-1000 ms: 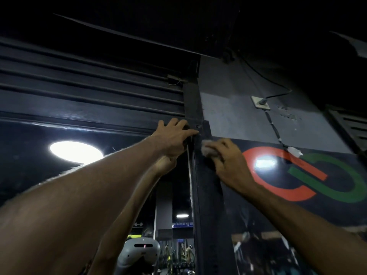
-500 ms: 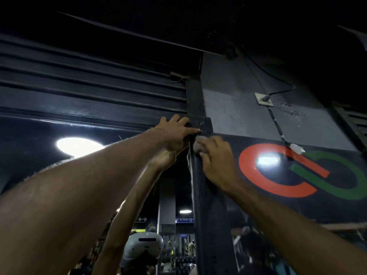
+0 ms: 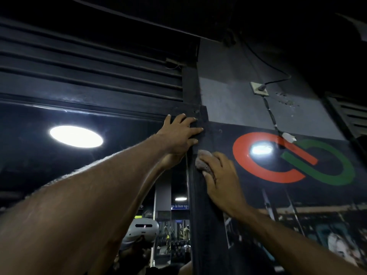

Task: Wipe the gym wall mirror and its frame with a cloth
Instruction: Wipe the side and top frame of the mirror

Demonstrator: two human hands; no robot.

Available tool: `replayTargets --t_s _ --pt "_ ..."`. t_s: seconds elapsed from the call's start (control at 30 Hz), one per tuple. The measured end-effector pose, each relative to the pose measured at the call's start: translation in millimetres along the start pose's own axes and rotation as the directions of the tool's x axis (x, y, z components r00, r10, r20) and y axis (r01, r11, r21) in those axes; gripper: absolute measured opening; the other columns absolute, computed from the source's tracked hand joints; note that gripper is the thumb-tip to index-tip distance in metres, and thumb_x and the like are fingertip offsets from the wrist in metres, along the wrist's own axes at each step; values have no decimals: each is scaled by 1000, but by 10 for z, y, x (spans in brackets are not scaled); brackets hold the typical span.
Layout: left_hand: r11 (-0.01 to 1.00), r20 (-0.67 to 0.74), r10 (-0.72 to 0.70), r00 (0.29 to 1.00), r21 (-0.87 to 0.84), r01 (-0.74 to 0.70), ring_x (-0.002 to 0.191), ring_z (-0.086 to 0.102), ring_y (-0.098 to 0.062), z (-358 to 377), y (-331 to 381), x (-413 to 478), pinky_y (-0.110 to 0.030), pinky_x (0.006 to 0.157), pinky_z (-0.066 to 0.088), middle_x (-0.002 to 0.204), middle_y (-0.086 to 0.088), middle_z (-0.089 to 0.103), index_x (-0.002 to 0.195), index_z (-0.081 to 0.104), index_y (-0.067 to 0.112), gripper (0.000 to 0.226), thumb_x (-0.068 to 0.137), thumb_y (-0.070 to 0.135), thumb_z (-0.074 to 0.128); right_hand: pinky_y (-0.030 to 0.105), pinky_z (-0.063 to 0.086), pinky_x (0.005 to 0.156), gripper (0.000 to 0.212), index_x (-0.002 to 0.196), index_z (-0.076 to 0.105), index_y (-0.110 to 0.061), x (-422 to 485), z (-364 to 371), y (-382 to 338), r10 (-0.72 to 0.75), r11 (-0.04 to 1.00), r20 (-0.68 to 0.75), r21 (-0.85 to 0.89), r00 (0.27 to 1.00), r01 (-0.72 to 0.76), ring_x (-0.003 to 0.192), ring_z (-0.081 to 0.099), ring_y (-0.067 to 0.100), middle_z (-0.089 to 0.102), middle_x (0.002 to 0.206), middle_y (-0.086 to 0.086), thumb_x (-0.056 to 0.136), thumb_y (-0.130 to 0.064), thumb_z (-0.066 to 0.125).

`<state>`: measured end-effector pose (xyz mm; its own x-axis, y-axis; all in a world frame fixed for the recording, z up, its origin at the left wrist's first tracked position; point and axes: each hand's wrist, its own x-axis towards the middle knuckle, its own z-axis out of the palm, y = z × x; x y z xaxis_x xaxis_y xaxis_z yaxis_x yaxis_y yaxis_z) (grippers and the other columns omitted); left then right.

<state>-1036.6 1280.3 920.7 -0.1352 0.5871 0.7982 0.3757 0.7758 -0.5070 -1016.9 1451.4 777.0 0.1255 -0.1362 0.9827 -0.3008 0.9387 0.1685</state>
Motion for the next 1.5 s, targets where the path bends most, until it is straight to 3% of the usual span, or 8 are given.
replayTargets --t_s 0.17,0.27,0.43,0.6,0.83,1.1,1.3,1.5 --pt "998 4 52 999 -29 -52 157 5 -27 46 44 -127 -57 125 3 171 -3 7 158 27 42 55 105 53 39 36 48 66 27 101 60 -32 -338 -162 -152 39 989 44 -143 998 -33 92 54 22 50 100 -8 75 -27 56" --pt "996 -13 92 996 9 -92 155 16 -26 -1 32 -151 -52 125 12 170 -4 15 156 33 41 55 104 53 43 41 51 75 33 109 65 -29 -61 -164 -186 90 987 -40 -130 995 -94 95 55 28 54 105 -1 78 -20 57" --pt "995 32 99 995 16 -100 153 22 -28 -87 92 -225 -48 121 22 170 -5 16 157 33 38 58 103 52 47 49 44 100 26 112 67 -16 -120 44 -397 -230 935 235 -214 944 281 104 55 36 59 116 7 88 -18 55" --pt "991 28 129 991 -45 -127 154 19 -27 25 115 -381 -47 122 22 170 -6 14 157 32 39 58 103 52 48 46 49 77 41 115 65 -23 -688 -269 -497 -320 896 457 -140 830 423 102 51 28 58 114 -1 75 -29 57" --pt "989 11 133 991 -65 -132 153 20 -29 63 203 -464 -47 121 22 169 -9 15 155 37 38 56 102 50 53 47 45 104 49 140 54 -31 -478 -157 -341 154 986 122 -83 981 -144 122 52 29 52 139 1 93 -19 54" --pt "982 -34 147 989 -113 -150 154 18 -28 170 395 -603 -46 123 23 168 -8 22 151 46 35 52 101 44 57 45 43 81 39 114 64 -30 -1066 -225 -623 217 890 -10 -408 976 -202 89 58 28 59 99 -1 77 -33 53" --pt "978 -48 148 988 -142 -153 152 22 -26 133 414 -675 -44 120 26 166 -6 26 148 51 35 50 100 43 60 50 38 112 34 117 63 -17 -1024 -35 -743 -143 934 273 -282 951 222 110 52 30 56 116 6 85 -23 53" --pt "966 -15 211 977 -147 -211 155 15 -27 283 560 -947 -44 122 23 168 -6 20 148 50 35 49 101 43 58 44 49 87 53 131 54 -23 -1503 -408 -665 -241 849 631 -231 737 476 108 49 28 54 124 6 79 -33 53"
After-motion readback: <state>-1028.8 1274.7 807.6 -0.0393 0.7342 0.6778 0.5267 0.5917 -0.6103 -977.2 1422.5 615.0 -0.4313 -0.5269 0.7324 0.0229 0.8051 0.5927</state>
